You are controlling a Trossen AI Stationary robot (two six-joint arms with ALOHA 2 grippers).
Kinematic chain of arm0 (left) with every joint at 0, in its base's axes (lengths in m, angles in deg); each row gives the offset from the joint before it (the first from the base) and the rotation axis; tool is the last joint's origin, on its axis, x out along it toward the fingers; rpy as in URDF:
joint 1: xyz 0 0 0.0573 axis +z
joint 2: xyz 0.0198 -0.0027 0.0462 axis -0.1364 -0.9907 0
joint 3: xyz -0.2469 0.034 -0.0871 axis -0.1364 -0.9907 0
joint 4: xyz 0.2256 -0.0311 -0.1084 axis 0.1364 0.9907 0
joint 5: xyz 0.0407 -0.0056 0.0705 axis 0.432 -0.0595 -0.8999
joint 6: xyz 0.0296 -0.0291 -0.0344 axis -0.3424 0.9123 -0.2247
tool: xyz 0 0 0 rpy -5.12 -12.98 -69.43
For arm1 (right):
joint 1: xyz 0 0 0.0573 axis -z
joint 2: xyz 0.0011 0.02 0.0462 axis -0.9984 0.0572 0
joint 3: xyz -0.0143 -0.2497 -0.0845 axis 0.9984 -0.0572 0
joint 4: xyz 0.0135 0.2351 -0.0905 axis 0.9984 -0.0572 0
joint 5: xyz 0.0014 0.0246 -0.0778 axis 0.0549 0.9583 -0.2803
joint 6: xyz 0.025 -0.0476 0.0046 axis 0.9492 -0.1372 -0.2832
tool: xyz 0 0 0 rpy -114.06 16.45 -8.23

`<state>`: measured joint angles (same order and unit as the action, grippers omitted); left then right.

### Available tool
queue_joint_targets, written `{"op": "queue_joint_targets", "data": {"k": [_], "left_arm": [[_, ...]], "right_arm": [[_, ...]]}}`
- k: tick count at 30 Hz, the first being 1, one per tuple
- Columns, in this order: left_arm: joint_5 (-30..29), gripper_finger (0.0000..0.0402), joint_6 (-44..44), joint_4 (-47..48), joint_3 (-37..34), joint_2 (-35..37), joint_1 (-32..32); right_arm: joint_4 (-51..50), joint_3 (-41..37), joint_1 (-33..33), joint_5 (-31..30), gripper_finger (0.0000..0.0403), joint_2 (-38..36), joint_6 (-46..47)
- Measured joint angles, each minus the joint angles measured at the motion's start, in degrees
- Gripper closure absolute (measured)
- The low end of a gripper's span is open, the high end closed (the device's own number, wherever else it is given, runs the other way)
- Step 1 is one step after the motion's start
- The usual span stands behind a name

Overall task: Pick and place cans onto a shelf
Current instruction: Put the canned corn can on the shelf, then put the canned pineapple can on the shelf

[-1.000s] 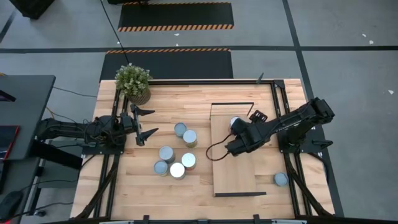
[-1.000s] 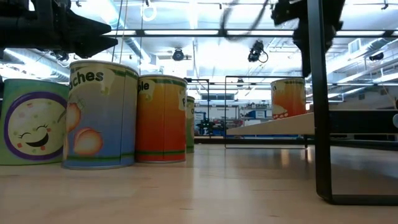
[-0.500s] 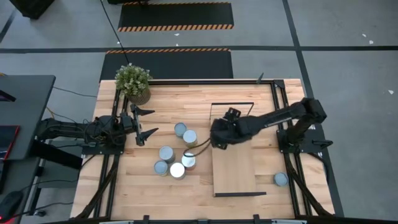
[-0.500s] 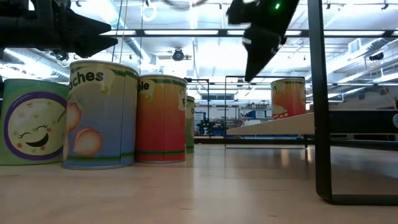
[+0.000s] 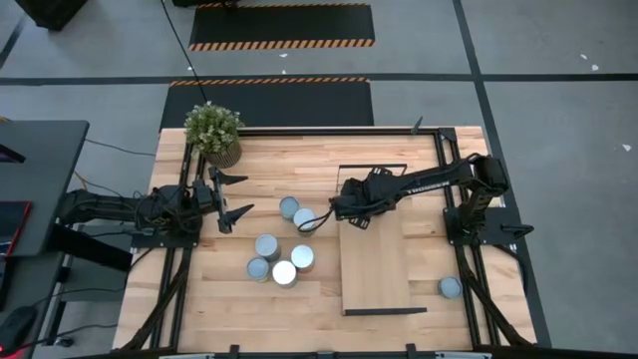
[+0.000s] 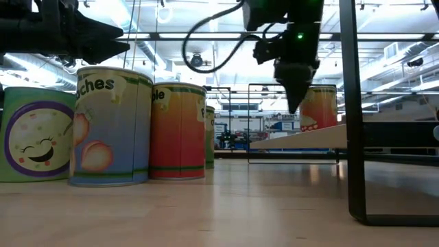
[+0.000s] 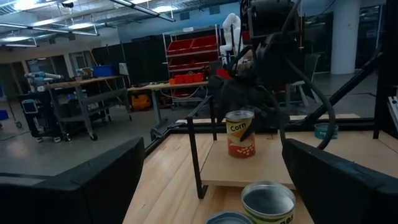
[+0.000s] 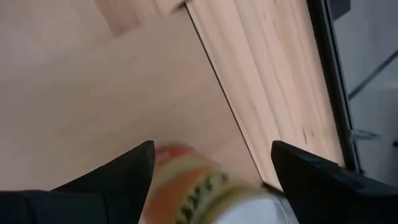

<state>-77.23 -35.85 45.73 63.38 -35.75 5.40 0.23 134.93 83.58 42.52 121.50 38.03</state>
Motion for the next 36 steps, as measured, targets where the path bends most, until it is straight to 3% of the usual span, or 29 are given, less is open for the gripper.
{"op": "queue_joint_targets", "data": {"k": [15,26,30,36], "left_arm": [[0.0,0.0015,0.0,0.1,0.0,0.0,0.0],[0.0,0.0015,0.0,0.1,0.0,0.0,0.0],[0.0,0.0015,0.0,0.6,0.0,0.0,0.0],[0.0,0.0015,0.0,4.1,0.0,0.0,0.0]], "right_arm": [[-11.0,0.0,-1.0,-1.9,0.0074,-0.1,5.0],[-6.8,4.2,-3.2,-3.1,0.0074,-0.1,2.5],[0.4,6.8,-5.9,-4.4,0.0074,-0.2,-2.0],[19.4,4.7,-9.7,-2.1,0.0074,0.0,-13.4]]}}
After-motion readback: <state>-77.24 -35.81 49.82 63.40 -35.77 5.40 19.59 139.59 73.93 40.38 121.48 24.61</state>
